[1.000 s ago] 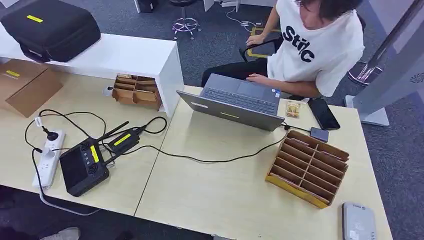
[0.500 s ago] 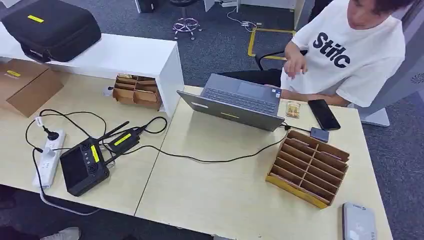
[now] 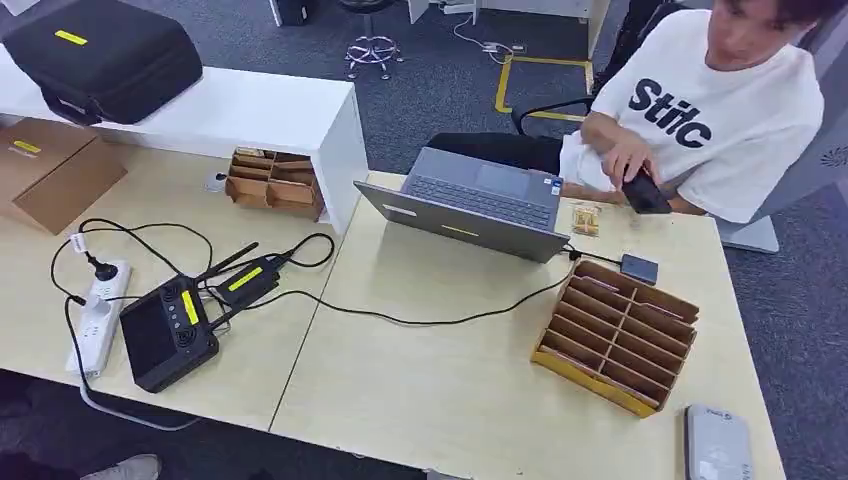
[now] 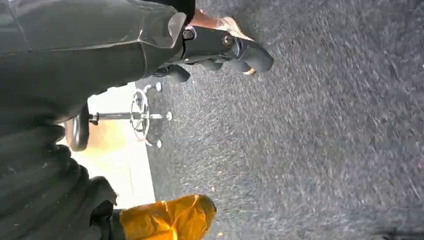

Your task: Pass the card to the sensor for recognition and then transmit it.

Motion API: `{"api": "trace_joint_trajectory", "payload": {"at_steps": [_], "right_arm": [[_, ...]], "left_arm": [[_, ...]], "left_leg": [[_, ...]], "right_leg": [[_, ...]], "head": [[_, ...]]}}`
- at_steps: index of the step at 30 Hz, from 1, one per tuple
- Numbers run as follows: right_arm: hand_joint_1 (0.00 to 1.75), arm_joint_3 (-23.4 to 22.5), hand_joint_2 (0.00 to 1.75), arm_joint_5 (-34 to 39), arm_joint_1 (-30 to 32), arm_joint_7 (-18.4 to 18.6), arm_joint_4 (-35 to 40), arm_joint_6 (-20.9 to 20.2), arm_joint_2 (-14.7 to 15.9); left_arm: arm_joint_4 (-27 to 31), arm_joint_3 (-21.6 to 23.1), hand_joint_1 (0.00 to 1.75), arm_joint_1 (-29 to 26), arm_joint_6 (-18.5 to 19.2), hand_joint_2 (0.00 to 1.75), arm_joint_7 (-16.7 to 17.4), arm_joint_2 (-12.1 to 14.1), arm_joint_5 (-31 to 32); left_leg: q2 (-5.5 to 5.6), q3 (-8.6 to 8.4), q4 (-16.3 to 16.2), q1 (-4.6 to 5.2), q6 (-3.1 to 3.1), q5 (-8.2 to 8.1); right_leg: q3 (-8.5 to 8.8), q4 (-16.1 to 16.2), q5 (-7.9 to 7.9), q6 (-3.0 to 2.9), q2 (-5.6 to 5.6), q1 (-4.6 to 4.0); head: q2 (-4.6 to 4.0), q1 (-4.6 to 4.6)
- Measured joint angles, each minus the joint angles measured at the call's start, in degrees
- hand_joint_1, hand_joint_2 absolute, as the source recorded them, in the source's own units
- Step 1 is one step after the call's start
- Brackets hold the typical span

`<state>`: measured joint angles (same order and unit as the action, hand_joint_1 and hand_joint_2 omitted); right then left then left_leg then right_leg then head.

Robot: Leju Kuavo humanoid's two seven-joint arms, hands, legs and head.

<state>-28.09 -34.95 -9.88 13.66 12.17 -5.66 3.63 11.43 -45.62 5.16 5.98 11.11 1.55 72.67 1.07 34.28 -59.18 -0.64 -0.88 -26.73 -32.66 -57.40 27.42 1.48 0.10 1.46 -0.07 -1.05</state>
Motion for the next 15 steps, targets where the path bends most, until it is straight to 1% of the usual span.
{"api": "trace_joint_trajectory", "payload": {"at_steps": [2, 3, 4, 6, 7, 8, 9, 11, 15], "right_arm": [[0.0, -0.46, 1.75, 1.6, 0.03, 0.07, 0.0, 4.9, 0.0], [0.0, -0.96, 1.75, 2.04, 0.02, 0.07, 0.02, 5.62, 0.13], [0.0, -1.22, 1.75, 2.0, 0.02, 0.07, 0.02, 4.94, 0.15], [0.0, -1.29, 1.75, 0.48, 0.0, -0.04, 0.0, -0.06, 0.18], [0.0, -1.18, 1.75, -0.61, -0.04, 0.0, 0.0, -1.19, 0.18], [0.0, -1.11, 1.75, -0.94, -0.06, 0.42, 0.0, -0.17, 0.18], [0.0, -1.11, 1.75, -0.56, -0.11, 0.96, 0.0, 1.75, 0.04], [0.0, -1.2, 1.75, 0.03, -0.11, 1.38, 0.0, 3.65, -0.09], [0.0, -1.42, 1.75, 0.4, -0.11, 1.53, 0.02, 4.45, 0.31]], "left_arm": [[0.02, 0.0, 0.0, 0.03, -4.59, 1.75, 0.92, 0.04, -0.66], [0.0, 0.0, 0.0, 0.07, -5.13, 1.75, 0.94, 0.15, -0.74], [0.0, 0.0, 0.0, 0.07, -4.27, 1.75, 0.85, 0.15, -0.74], [0.0, 0.02, 0.0, 0.09, 0.56, 1.75, -0.25, 0.2, -0.65], [0.0, 0.04, 0.0, 0.08, 2.44, 1.75, -0.44, 0.2, -0.52], [0.0, 0.07, 0.0, 0.06, 2.74, 1.75, -0.44, 0.13, -0.52], [0.0, 0.07, 0.0, 0.05, 2.56, 1.75, -0.51, -0.13, -0.59], [0.0, 0.07, 0.0, 0.06, 2.24, 1.75, -0.59, -0.22, -0.7], [0.0, 0.07, 0.0, 0.07, 1.95, 1.75, -0.79, -0.07, -0.79]], "left_leg": [[0.0, 0.0, 0.0, 0.0, 0.0, 0.0], [-0.01, 0.0, 0.0, 0.0, 0.0, 0.0], [-0.02, 0.0, 0.0, 0.0, 0.0, 0.0], [-0.03, 0.01, 0.0, 0.0, 0.0, 0.0], [-0.03, 0.0, 0.0, 0.0, 0.0, 0.0], [-0.02, 0.01, 0.0, 0.0, 0.0, 0.0], [0.0, 0.01, 0.0, -0.01, 0.0, 0.0], [0.03, 0.01, 0.0, 0.02, 0.0, 0.0], [-0.02, 0.01, 0.0, 0.0, 0.0, 0.0]], "right_leg": [[0.01, 0.0, 0.0, 0.0, 0.0, 0.0], [0.01, 0.0, 0.0, 0.0, 0.01, 0.0], [0.01, 0.0, 0.0, 0.0, 0.01, 0.0], [0.01, 0.0, 0.0, 0.0, 0.01, 0.0], [0.01, 0.0, 0.0, 0.0, 0.02, 0.0], [0.01, 0.0, 0.0, 0.0, 0.01, 0.0], [0.01, 0.0, 0.0, 0.0, -0.01, -0.01], [0.01, 0.0, 0.0, 0.0, -0.02, 0.02], [0.01, 0.0, 0.0, 0.0, 0.01, 0.0]], "head": [[0.0, 0.0], [0.0, 0.0], [0.0, -0.02], [0.0, 0.0], [0.0, -0.02], [0.0, 0.0], [0.0, -0.02], [0.0, -0.04], [0.0, 0.0]]}}
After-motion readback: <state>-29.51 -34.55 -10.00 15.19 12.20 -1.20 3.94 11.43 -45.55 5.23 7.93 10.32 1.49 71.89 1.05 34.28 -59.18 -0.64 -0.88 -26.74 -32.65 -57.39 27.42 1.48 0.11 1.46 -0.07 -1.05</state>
